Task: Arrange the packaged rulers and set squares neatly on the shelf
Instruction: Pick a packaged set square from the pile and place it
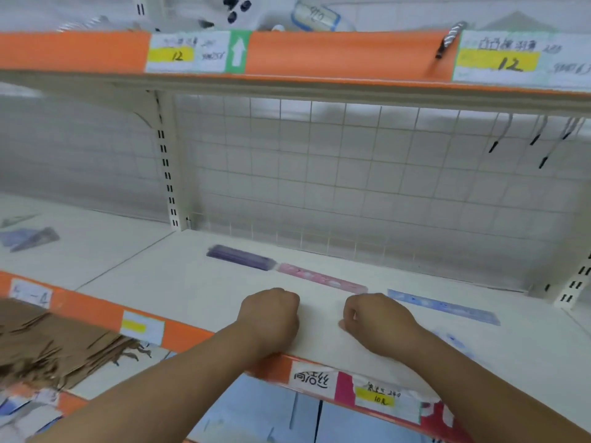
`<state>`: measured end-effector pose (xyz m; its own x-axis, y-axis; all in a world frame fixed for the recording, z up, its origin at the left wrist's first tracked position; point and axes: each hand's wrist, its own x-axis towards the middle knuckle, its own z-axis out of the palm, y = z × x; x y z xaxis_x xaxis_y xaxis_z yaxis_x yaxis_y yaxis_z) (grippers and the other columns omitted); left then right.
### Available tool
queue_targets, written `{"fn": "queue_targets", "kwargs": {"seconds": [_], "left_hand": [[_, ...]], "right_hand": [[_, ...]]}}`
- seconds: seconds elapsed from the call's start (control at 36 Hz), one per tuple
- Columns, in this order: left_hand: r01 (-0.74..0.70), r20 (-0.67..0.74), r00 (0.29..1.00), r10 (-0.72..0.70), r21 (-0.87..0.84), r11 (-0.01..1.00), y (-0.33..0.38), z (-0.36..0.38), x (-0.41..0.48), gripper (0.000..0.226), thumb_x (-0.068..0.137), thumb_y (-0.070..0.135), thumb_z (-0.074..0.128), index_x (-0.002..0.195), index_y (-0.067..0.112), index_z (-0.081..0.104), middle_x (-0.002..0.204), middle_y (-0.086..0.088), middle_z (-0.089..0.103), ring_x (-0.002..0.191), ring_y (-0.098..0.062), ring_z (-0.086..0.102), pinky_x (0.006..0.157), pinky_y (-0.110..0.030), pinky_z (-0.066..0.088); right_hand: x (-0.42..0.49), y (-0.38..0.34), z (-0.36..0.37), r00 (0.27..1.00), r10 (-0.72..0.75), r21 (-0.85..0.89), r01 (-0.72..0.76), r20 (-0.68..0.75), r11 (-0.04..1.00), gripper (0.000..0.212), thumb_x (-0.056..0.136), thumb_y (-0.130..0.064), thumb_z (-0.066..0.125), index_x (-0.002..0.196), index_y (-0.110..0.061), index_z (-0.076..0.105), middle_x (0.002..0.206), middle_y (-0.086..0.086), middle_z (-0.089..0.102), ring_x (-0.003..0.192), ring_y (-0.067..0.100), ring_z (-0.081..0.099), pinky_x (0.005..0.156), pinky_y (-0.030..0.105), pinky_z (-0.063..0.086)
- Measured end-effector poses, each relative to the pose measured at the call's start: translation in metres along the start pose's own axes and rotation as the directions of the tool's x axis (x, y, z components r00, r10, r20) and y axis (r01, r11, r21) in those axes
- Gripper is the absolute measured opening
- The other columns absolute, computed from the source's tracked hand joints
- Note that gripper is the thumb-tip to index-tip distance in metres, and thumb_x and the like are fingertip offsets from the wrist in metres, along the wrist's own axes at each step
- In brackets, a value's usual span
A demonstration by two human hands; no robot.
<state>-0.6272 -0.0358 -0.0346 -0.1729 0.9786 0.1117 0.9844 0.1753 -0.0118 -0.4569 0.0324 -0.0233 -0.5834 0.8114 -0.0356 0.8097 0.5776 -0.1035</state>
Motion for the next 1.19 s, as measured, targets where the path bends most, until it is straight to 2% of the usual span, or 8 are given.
{"fn": "queue_targets", "kwargs": {"seconds": [0.25,0.44,0.56,0.69,0.78,0.89,1.08,1.19], "left_hand": [[0.143,-0.034,0.989,-0.143,0.003,0.99,-0.112,-0.016,-0.05,0.018,0.095,0.019,0.043,0.102,0.012,0.058,0.108,-0.006,0.059,0.099,-0.025,0.058,0.069,-0.026,0.036],[0.206,-0.055,0.977,-0.204,0.028,0.978,-0.227,-0.034,-0.105,0.018,0.094,0.022,0.044,0.098,0.01,0.057,0.108,-0.01,0.06,0.101,-0.03,0.059,0.068,-0.028,0.035],[0.278,-0.076,0.958,-0.277,0.003,0.961,-0.291,-0.039,-0.141,0.014,0.094,0.025,0.043,0.087,0.016,0.051,0.105,-0.01,0.061,0.098,-0.03,0.059,0.069,-0.03,0.038],[0.348,-0.071,0.935,-0.347,0.002,0.938,-0.361,-0.044,-0.183,0.018,0.097,0.027,0.043,0.091,0.015,0.055,0.104,-0.006,0.063,0.096,-0.026,0.06,0.069,-0.029,0.041],[0.413,-0.063,0.909,-0.413,-0.014,0.911,-0.395,-0.043,-0.202,0.019,0.096,0.024,0.043,0.079,0.016,0.049,0.094,-0.004,0.062,0.087,-0.024,0.059,0.063,-0.029,0.041],[0.48,-0.058,0.875,-0.48,-0.027,0.877,-0.433,-0.04,-0.221,0.036,0.094,0.02,0.044,0.06,0.018,0.033,0.066,0.0,0.044,0.071,-0.023,0.051,0.059,-0.028,0.04],[0.574,-0.039,0.818,-0.574,-0.016,0.819,-0.495,-0.032,-0.238,0.022,0.092,0.019,0.041,0.072,0.013,0.047,0.071,-0.001,0.047,0.07,-0.022,0.049,0.055,-0.026,0.037],[0.611,-0.069,0.789,-0.61,-0.004,0.791,-0.531,-0.029,-0.237,0.024,0.092,0.018,0.041,0.069,0.013,0.042,0.067,-0.002,0.042,0.065,-0.022,0.045,0.048,-0.024,0.028]], "right_hand": [[0.03,-0.124,-0.003,0.987,-0.162,-0.04,0.161,-0.021,0.986,0.03,0.096,-0.04,0.048,0.096,-0.015,0.063,0.093,0.002,0.069,0.087,0.021,0.064,0.072,0.03,0.048],[0.05,-0.249,0.007,0.957,-0.282,-0.009,0.282,-0.071,0.959,0.022,0.093,-0.044,0.05,0.088,-0.023,0.057,0.105,-0.001,0.064,0.103,0.022,0.056,0.076,0.031,0.043],[0.059,-0.32,0.013,0.938,-0.34,0.0,0.34,-0.073,0.94,0.021,0.093,-0.039,0.048,0.091,-0.022,0.06,0.103,-0.002,0.065,0.098,0.021,0.057,0.073,0.03,0.044],[0.064,-0.4,0.021,0.902,-0.425,0.01,0.427,-0.08,0.904,0.018,0.093,-0.037,0.05,0.088,-0.021,0.056,0.103,0.0,0.064,0.097,0.022,0.057,0.07,0.029,0.04],[0.068,-0.441,0.027,0.885,-0.461,0.008,0.463,-0.065,0.886,0.016,0.093,-0.04,0.051,0.086,-0.025,0.053,0.102,0.0,0.064,0.097,0.022,0.057,0.07,0.029,0.04],[0.08,-0.484,0.033,0.857,-0.512,0.016,0.513,-0.055,0.858,0.018,0.093,-0.041,0.052,0.082,-0.026,0.049,0.093,-0.004,0.058,0.091,0.018,0.054,0.068,0.027,0.037],[0.111,-0.557,0.039,0.791,-0.611,-0.003,0.611,-0.026,0.791,0.023,0.094,-0.039,0.051,0.092,-0.018,0.058,0.094,-0.002,0.06,0.09,0.017,0.053,0.067,0.027,0.037],[0.133,-0.598,0.045,0.758,-0.651,0.025,0.652,-0.042,0.758,0.024,0.094,-0.039,0.053,0.094,-0.017,0.061,0.097,-0.001,0.064,0.09,0.018,0.056,0.067,0.027,0.038]]}}
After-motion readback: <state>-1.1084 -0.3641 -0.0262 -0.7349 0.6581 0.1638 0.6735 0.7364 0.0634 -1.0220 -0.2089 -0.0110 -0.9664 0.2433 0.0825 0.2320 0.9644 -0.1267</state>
